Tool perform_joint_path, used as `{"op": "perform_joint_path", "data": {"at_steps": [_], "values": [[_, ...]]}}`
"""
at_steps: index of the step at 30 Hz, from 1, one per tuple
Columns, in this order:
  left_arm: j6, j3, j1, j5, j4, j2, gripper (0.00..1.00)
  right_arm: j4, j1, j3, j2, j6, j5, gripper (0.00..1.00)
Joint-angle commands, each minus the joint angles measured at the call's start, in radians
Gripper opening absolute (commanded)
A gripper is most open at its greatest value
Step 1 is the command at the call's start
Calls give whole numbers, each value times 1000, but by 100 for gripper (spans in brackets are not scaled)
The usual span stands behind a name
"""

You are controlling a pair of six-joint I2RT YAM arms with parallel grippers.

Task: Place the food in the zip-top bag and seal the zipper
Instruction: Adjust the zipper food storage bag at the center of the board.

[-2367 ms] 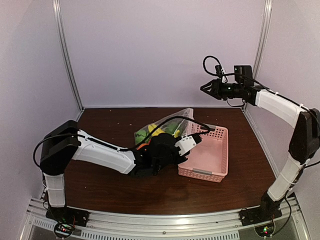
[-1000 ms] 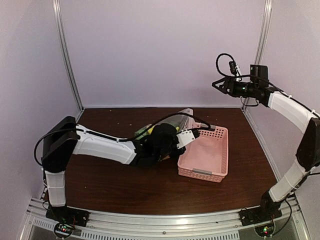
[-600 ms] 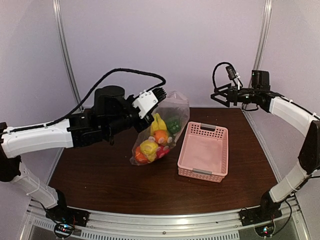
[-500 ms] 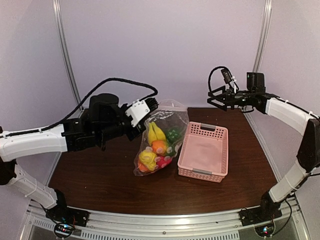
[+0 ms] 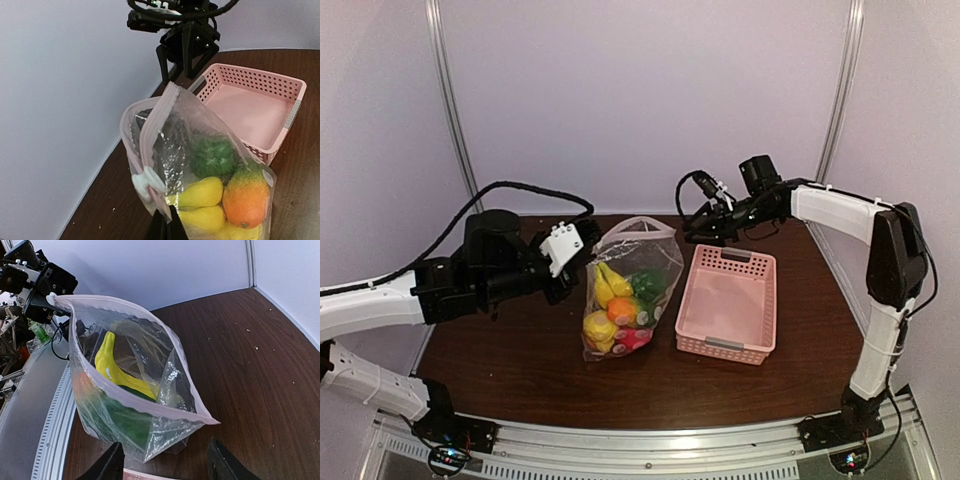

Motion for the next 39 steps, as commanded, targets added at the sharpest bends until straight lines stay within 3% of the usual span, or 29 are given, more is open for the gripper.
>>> {"op": "perform_joint_path", "data": {"at_steps": [1,6,12,17,20,21,26,29,39], "values": [[-6,-32,19,15,19,-41,0,-79,33,116,96,-40,4,55],[3,-70,36,3,40,-70,0,-77,48,219,207,1,-29,54],[-1,-86,48,-3,41,-84,0,-83,74,230,224,-12,-71,51],[-6,-98,49,-3,57,-86,0,-87,76,230,214,-13,-109,26],[-8,-103,51,-4,66,-85,0,-84,73,231,199,-6,-92,2],[-11,-105,53,-6,70,-86,0,-85,73,232,192,-4,-82,0],[-83,-81,104,11,73,-87,0,-107,28,255,125,11,-40,0],[-143,-24,183,111,40,-71,0,-157,-16,302,74,0,-6,0],[-91,36,253,365,-9,-56,0,-551,8,341,-82,-208,156,0]]}}
